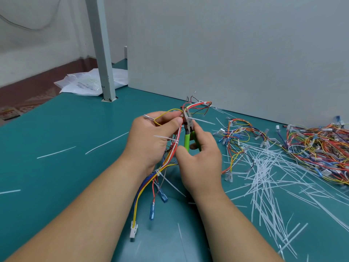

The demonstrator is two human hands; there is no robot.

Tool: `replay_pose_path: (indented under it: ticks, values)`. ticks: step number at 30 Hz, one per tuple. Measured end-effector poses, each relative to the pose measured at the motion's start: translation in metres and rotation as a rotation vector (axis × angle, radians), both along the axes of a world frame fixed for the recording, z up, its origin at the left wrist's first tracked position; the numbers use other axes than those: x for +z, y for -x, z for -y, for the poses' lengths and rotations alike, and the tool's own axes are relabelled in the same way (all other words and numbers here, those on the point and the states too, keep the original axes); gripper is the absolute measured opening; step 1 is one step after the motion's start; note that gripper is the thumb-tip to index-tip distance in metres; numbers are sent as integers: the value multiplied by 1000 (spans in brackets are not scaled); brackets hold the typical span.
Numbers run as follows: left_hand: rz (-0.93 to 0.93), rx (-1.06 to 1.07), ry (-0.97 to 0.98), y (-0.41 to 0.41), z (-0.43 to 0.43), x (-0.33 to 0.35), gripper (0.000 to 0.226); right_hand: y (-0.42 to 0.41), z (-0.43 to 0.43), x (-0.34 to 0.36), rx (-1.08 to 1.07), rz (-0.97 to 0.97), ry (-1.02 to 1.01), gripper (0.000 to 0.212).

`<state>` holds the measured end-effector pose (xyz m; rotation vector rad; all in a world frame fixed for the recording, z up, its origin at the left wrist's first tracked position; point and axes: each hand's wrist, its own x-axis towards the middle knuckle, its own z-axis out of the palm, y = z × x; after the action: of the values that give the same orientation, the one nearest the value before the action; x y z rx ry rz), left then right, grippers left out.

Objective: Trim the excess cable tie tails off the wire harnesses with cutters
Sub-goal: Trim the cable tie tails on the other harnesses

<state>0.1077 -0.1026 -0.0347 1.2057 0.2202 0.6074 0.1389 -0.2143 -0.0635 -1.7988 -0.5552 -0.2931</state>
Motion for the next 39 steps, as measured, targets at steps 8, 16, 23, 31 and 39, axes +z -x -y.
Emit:
replay_pose_path:
  ticks: [8,16,23,31,39]
  values:
    - [-10,24,-131,0,-1,0,19,0,0,-1,-45,103,89,66]
    - [-78,119,-196,3,-7,6,15,-5,-1,-5,55,-196,-174,21]
    - [-286,142,-417,10,-34,7,54,-19,7,6,181,-574,-697,30]
    - [-521,-749,-660,24,-42,-5,56,-29,16,18,195,-861,-975,36]
    - [-348,-888,-488,29,-42,1,17,-34,17,16,164,-950,-1050,12]
